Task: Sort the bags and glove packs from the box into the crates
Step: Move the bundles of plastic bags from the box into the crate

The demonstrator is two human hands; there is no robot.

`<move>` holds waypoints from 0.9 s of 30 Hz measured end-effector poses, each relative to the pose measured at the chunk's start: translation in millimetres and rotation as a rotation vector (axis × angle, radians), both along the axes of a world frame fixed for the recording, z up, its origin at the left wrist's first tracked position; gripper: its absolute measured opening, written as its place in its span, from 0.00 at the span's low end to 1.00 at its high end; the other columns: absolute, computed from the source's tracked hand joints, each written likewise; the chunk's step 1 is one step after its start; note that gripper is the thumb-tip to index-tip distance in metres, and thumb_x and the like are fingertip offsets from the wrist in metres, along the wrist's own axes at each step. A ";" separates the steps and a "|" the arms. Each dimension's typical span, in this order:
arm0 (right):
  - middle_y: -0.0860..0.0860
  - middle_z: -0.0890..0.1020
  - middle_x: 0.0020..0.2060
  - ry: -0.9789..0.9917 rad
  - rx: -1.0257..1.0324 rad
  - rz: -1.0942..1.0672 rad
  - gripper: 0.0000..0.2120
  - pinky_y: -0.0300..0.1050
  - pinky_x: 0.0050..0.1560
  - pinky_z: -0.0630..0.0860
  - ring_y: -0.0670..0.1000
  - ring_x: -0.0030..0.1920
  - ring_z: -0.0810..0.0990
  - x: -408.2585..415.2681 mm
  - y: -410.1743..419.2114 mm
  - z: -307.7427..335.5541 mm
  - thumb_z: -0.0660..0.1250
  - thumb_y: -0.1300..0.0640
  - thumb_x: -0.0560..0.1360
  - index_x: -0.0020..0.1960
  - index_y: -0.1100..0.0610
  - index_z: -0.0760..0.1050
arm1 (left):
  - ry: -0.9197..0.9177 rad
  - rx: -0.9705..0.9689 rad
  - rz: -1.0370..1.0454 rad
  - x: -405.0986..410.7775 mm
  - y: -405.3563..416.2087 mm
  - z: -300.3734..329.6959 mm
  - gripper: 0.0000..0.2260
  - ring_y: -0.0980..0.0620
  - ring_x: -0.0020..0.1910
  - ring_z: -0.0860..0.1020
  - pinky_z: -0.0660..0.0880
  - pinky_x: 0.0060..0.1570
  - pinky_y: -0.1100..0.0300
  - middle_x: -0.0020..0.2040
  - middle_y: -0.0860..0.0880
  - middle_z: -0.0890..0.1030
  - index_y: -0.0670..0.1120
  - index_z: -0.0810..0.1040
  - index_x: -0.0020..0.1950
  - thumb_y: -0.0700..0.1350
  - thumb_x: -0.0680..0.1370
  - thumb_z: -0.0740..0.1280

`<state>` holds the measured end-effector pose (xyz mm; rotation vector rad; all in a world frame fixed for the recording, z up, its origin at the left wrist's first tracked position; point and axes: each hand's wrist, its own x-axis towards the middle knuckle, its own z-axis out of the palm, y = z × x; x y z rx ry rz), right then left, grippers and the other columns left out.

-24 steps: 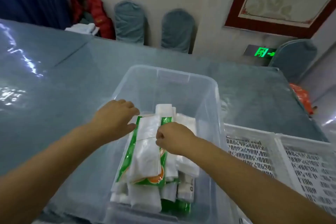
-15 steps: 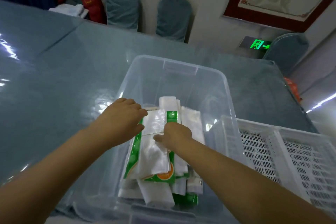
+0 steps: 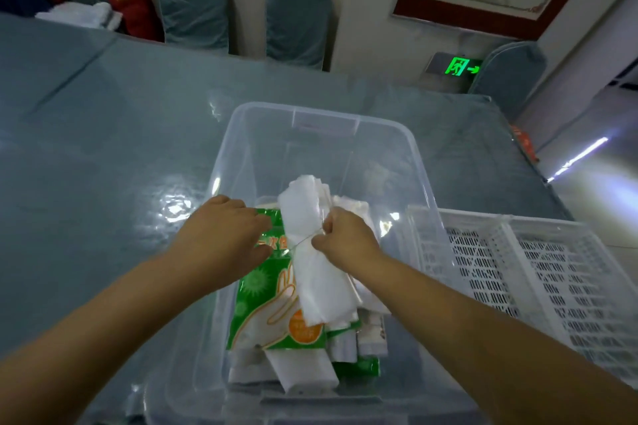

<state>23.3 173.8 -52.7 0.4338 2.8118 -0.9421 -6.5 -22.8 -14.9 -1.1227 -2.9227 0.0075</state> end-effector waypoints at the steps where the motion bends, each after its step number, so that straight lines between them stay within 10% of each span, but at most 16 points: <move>1: 0.46 0.71 0.31 0.061 0.015 -0.027 0.13 0.43 0.30 0.64 0.49 0.33 0.71 2.9 10.7 12.2 0.68 0.57 0.67 0.33 0.50 0.63 | -0.031 -0.013 -0.002 -1.6 0.8 3.3 0.17 0.51 0.52 0.76 0.67 0.55 0.57 0.49 0.54 0.82 0.54 0.76 0.57 0.59 0.74 0.60; 13: 0.46 0.71 0.28 0.534 0.092 -0.459 0.12 0.44 0.30 0.67 0.46 0.28 0.68 32.6 98.2 58.2 0.67 0.58 0.67 0.33 0.50 0.64 | -0.525 -0.055 0.016 -28.0 140.1 -34.8 0.15 0.42 0.58 0.74 0.70 0.51 0.57 0.60 0.41 0.75 0.40 0.72 0.60 0.46 0.77 0.61; 21: 0.46 0.70 0.26 0.652 0.061 -0.520 0.10 0.41 0.26 0.65 0.45 0.26 0.67 36.4 102.2 43.7 0.67 0.58 0.67 0.35 0.52 0.65 | -0.731 0.376 0.453 -17.4 175.7 -75.4 0.08 0.41 0.48 0.79 0.69 0.33 0.63 0.44 0.41 0.80 0.36 0.74 0.44 0.40 0.70 0.68; 27: 0.45 0.71 0.25 0.735 0.087 -0.583 0.11 0.37 0.26 0.63 0.44 0.25 0.67 38.9 101.9 42.2 0.68 0.58 0.67 0.34 0.51 0.65 | -0.827 0.632 0.513 -17.6 172.3 -85.3 0.15 0.44 0.45 0.79 0.75 0.44 0.57 0.50 0.39 0.82 0.37 0.78 0.52 0.42 0.69 0.71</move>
